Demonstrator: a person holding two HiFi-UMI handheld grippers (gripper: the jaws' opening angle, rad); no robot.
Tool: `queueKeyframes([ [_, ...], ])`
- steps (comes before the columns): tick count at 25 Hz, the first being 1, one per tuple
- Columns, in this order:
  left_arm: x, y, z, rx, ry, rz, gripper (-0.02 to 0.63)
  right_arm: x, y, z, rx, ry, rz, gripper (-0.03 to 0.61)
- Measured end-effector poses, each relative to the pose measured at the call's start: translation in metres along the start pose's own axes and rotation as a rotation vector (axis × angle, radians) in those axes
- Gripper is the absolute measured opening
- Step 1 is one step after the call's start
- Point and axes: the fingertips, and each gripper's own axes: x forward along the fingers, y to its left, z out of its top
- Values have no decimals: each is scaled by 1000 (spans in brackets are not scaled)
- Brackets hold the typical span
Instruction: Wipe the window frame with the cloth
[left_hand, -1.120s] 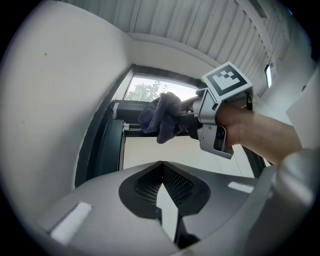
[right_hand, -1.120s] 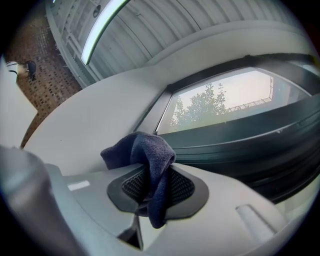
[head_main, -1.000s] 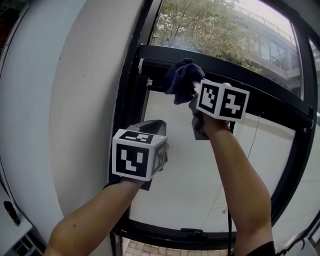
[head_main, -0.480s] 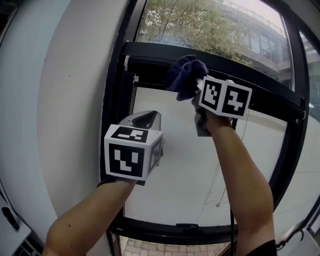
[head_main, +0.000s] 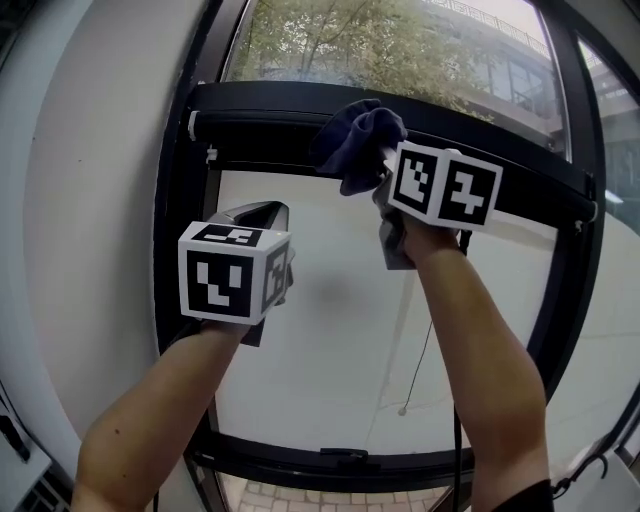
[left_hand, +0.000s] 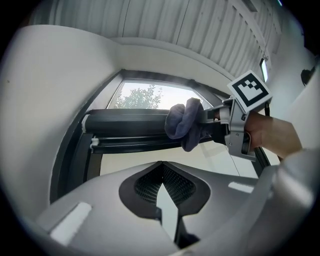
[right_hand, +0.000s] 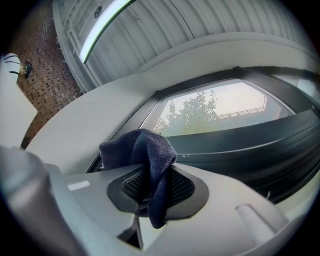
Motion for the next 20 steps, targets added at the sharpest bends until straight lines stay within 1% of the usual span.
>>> queueKeyframes([
  [3, 12, -8, 12, -51, -24, -7, -6, -8, -14, 2, -11, -5, 6, 81],
  [4, 15, -12, 16, -55, -29, -6, -6, -11, -20, 3, -22, -6, 5, 81],
  [9, 32, -31, 52, -12, -85, 12, -6, -29, -51, 6, -37, -9, -7, 81],
  [11, 40, -44, 65, 6, -101, -11, -6, -35, -61, 6, -43, -8, -12, 81],
  [14, 52, -63, 85, -14, -116, -55, -6, -43, -75, 5, -53, -1, -18, 81],
  [16, 59, -70, 104, -26, -137, -63, -6, -49, -86, 6, -54, 2, -26, 81],
  [17, 61, -73, 113, -20, -147, -60, -6, -53, -92, 7, -51, 1, -30, 81],
  [20, 69, -86, 130, 41, -147, -49, -6, -61, -108, 11, -47, -3, -40, 81],
])
